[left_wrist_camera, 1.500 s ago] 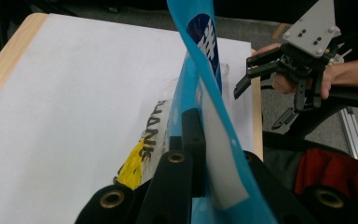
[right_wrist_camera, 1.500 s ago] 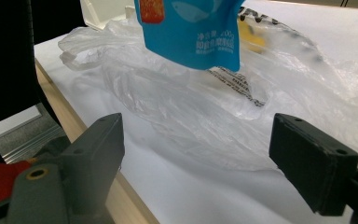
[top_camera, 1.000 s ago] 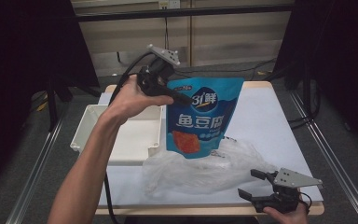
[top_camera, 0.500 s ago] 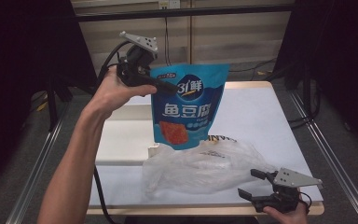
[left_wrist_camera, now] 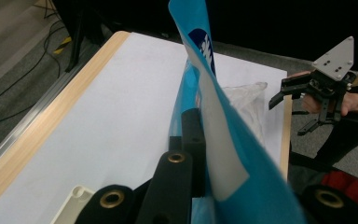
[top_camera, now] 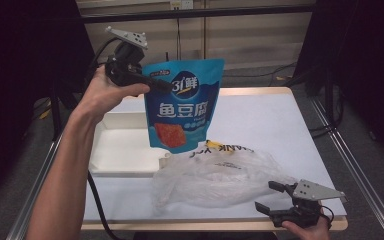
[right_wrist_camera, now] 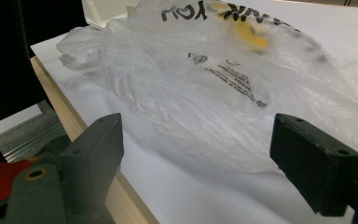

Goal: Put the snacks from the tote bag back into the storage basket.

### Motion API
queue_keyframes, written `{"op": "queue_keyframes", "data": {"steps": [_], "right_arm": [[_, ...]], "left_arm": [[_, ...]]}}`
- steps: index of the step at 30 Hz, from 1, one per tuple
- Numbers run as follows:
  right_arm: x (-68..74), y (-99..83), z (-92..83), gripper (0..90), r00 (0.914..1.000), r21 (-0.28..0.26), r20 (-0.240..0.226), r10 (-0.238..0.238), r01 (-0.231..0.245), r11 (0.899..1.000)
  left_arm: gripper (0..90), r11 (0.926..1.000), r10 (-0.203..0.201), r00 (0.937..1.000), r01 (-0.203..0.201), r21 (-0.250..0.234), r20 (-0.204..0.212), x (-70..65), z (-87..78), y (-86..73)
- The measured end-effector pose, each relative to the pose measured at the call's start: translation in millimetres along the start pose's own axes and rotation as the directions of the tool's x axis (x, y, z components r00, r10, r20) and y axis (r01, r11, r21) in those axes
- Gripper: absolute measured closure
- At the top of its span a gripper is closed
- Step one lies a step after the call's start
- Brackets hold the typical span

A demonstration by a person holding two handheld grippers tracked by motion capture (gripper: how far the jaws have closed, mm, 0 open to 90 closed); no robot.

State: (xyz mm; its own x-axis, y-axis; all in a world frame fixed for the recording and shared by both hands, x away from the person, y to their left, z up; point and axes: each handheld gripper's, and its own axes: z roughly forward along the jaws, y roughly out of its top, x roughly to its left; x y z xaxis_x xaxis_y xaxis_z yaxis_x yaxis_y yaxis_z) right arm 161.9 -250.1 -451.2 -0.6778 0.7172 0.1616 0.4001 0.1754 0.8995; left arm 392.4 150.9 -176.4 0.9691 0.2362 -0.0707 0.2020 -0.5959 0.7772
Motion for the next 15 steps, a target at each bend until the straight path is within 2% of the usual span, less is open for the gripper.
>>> {"op": "queue_keyframes", "data": {"steps": [2, 4, 5, 6, 8, 9, 10, 15], "right_arm": [[-0.1, -0.1, -0.2, 17.5, 1.0000, -0.001, 0.001, 0.002, -0.002, 1.000], [-0.2, 0.0, -0.4, 17.4, 1.0000, -0.001, 0.003, 0.003, -0.003, 1.000], [-0.3, 0.0, -0.3, 17.5, 1.0000, -0.003, 0.004, 0.001, -0.001, 1.000], [-0.2, 0.0, -0.3, 17.4, 1.0000, -0.002, 0.003, 0.002, -0.002, 1.000], [-0.2, 0.1, -0.1, 17.5, 1.0000, -0.004, 0.000, -0.001, 0.001, 1.000], [-0.1, 0.1, 0.0, 17.4, 1.0000, -0.004, 0.000, 0.000, 0.000, 1.000], [-0.1, 0.2, -0.2, 17.4, 1.0000, -0.002, 0.003, -0.001, 0.001, 1.000], [-0.5, -0.1, -1.4, 17.5, 0.9999, -0.005, 0.010, 0.001, -0.001, 1.000]], "left_arm": [[90.0, 1.0000, 0.003, 1.0000, -0.003, 0.000, -0.007, 4.3, -4.9, -2.0], [90.0, 0.9997, -0.019, 0.9996, 0.019, -0.013, -0.021, 6.2, -8.3, -4.7], [90.0, 1.0000, -0.008, 0.9996, 0.008, -0.005, -0.025, 7.7, -10.7, -5.6], [90.0, 0.9996, -0.020, 0.9994, 0.020, -0.019, -0.029, 8.6, -11.7, -7.0], [90.0, 0.9999, -0.016, 0.9991, 0.016, 0.000, -0.040, 10.4, -13.2, -8.6], [90.0, 0.9995, -0.031, 0.9984, 0.031, -0.007, -0.046, 10.7, -13.5, -9.6], [90.0, 0.9997, -0.021, 0.9986, 0.021, 0.008, -0.049, 12.4, -14.4, -9.9], [90.0, 0.9988, -0.046, 0.9970, 0.045, -0.018, -0.062, 19.0, -22.9, -13.9]]}}
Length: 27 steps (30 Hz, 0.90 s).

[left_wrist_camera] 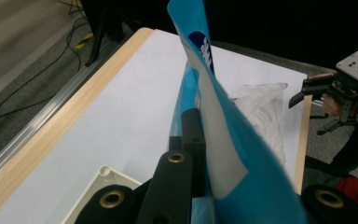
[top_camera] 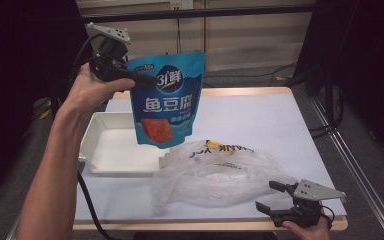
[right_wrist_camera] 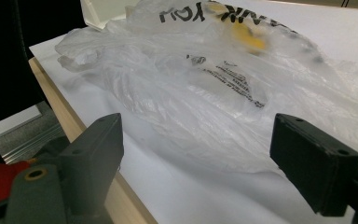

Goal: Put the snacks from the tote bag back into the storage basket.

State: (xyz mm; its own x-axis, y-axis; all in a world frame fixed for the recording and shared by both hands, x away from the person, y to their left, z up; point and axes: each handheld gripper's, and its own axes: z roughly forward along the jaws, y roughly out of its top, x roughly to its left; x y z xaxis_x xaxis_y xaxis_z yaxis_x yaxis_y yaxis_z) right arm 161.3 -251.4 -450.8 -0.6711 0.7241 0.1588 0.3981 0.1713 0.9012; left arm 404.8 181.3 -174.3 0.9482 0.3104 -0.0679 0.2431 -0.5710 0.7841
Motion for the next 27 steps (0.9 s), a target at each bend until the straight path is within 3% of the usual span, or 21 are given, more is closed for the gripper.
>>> {"op": "queue_keyframes", "data": {"steps": [14, 21, 27], "right_arm": [[-0.6, 0.0, 1.2, 17.4, 1.0000, 0.001, -0.006, 0.002, -0.002, 1.000], [-0.6, -0.1, 1.4, 17.4, 1.0000, 0.003, -0.007, 0.004, -0.004, 1.000], [-0.6, 0.0, 1.5, 17.5, 1.0000, 0.004, -0.006, 0.005, -0.005, 1.000]], "left_arm": [[90.0, 0.9992, -0.039, 0.9974, 0.040, 0.011, -0.060, 20.8, -15.5, -11.8], [90.0, 0.9995, -0.031, 0.9967, 0.032, 0.007, -0.074, 30.3, -24.4, -15.2], [90.0, 0.9988, -0.044, 0.9929, 0.046, 0.015, -0.111, 40.5, -28.1, -15.6]]}}
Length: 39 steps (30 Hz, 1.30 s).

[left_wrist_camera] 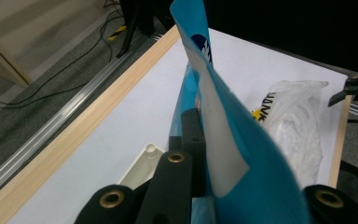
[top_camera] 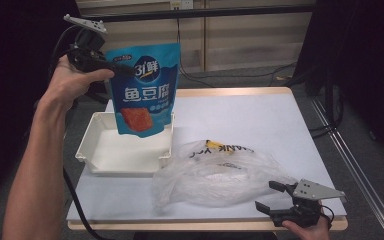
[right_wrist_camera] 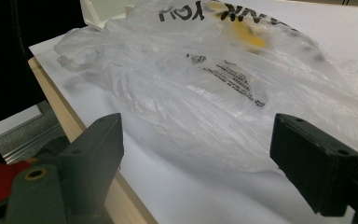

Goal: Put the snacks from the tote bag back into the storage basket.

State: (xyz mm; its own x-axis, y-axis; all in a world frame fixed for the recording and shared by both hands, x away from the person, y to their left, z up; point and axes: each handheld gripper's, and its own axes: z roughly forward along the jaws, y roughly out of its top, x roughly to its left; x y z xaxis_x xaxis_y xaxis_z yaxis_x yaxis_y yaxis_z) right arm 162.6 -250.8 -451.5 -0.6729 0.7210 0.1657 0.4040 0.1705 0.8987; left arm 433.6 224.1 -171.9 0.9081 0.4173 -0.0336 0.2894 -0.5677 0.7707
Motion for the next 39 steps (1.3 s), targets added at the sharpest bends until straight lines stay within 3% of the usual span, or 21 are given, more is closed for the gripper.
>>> {"op": "queue_keyframes", "data": {"steps": [5, 15, 20, 32, 39], "right_arm": [[-0.1, -0.3, 0.2, 17.4, 1.0000, 0.007, 0.000, 0.002, -0.002, 1.000], [0.1, -0.1, 1.3, 17.5, 1.0000, 0.006, 0.000, 0.002, -0.002, 1.000], [-0.5, -0.2, 0.4, 17.4, 1.0000, 0.000, -0.002, 0.002, -0.002, 1.000], [0.3, 0.1, -1.6, 15.5, 1.0000, -0.013, -0.004, 0.004, -0.004, 1.000], [0.1, 0.2, -2.2, 13.0, 1.0000, -0.017, -0.004, 0.002, -0.002, 1.000]], "left_arm": [[90.0, 0.9994, -0.033, 0.9993, 0.032, -0.009, -0.016, 9.9, 6.1, -11.7], [90.0, 0.9974, -0.072, 0.9974, 0.072, 0.004, -0.002, 25.0, 21.4, -30.9], [90.0, 0.9975, -0.071, 0.9974, 0.070, 0.001, 0.014, 29.4, 28.2, -37.6], [90.0, 0.9937, -0.112, 0.9937, 0.112, -0.004, 0.011, 40.5, 46.3, -57.4], [90.0, 0.9933, -0.116, 0.9932, 0.116, 0.000, 0.009, 43.6, 57.5, -63.0]]}}
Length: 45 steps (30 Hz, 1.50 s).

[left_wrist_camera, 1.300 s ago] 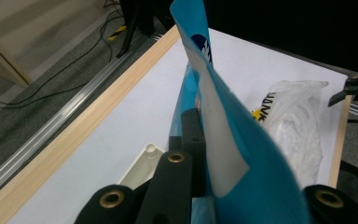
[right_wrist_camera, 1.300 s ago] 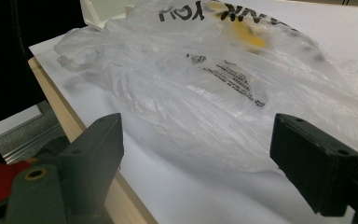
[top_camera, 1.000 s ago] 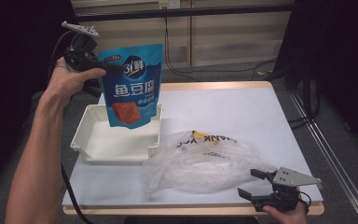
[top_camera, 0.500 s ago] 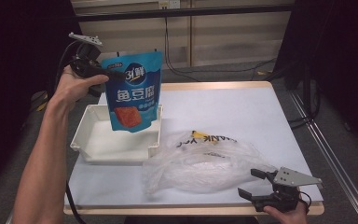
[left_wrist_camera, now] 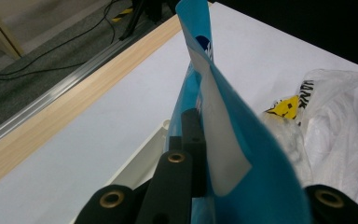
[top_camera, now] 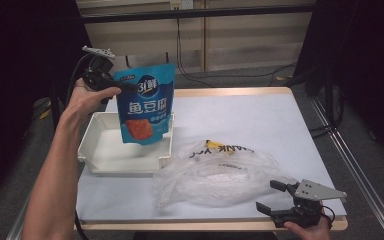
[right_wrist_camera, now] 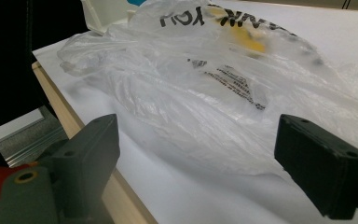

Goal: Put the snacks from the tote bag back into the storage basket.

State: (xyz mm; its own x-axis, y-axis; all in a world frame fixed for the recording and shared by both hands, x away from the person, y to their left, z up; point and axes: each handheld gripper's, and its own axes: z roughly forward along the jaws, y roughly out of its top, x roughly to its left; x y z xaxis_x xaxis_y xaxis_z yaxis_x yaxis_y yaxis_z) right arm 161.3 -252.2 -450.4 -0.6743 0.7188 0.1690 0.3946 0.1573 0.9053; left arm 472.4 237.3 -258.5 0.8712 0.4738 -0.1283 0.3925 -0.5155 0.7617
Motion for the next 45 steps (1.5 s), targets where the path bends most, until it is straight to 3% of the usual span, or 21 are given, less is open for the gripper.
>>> {"op": "queue_keyframes", "data": {"steps": [5, 8, 12, 22, 28, 30, 34, 40, 45], "right_arm": [[-0.2, 0.4, -0.2, 6.5, 0.9999, -0.006, 0.016, 0.001, -0.001, 1.000], [0.2, 0.4, -1.1, 6.5, 0.9999, -0.013, 0.015, -0.003, 0.003, 1.000], [-0.1, 0.4, -1.4, 6.3, 0.9998, -0.016, 0.016, -0.008, 0.008, 1.000], [0.7, 0.6, -0.6, 6.3, 0.9999, -0.006, 0.014, -0.004, 0.004, 1.000], [0.5, 0.5, -0.1, 6.2, 0.9999, -0.006, 0.008, -0.007, 0.007, 1.000], [0.5, 0.4, -0.4, 6.3, 0.9999, -0.006, 0.010, -0.008, 0.008, 1.000], [0.8, 0.4, -0.2, 6.3, 0.9999, -0.003, 0.011, -0.013, 0.014, 1.000], [0.7, 0.5, 0.1, 6.3, 0.9999, -0.002, 0.010, -0.011, 0.011, 1.000], [0.7, 0.4, 0.2, 6.3, 0.9999, -0.002, 0.008, -0.012, 0.012, 1.000]], "left_arm": [[90.0, 0.9998, -0.017, 0.9999, 0.017, -0.011, 0.001, 6.0, 8.6, -4.2], [90.0, 0.9999, -0.011, 0.9999, 0.011, -0.002, 0.007, 7.5, 15.1, -6.1], [90.0, 0.9999, 0.002, 0.9999, -0.002, 0.010, -0.014, 8.1, 21.5, -7.5], [90.0, 0.9997, -0.004, 0.9996, 0.003, -0.024, -0.027, 11.5, 28.2, -8.8], [90.0, 0.9999, 0.006, 0.9992, -0.006, -0.010, -0.039, 13.3, 32.6, -9.8], [90.0, 0.9998, 0.018, 0.9976, -0.018, 0.011, -0.066, 14.1, 31.8, -10.0], [89.6, 0.9997, 0.017, 0.9968, -0.016, 0.021, -0.078, 16.6, 31.1, -12.1], [85.7, 0.9995, -0.008, 0.9928, 0.011, 0.029, -0.120, 20.7, 33.6, -15.3], [82.9, 0.9986, -0.045, 0.9930, 0.042, -0.034, -0.109, 26.0, 34.7, -23.0]]}}
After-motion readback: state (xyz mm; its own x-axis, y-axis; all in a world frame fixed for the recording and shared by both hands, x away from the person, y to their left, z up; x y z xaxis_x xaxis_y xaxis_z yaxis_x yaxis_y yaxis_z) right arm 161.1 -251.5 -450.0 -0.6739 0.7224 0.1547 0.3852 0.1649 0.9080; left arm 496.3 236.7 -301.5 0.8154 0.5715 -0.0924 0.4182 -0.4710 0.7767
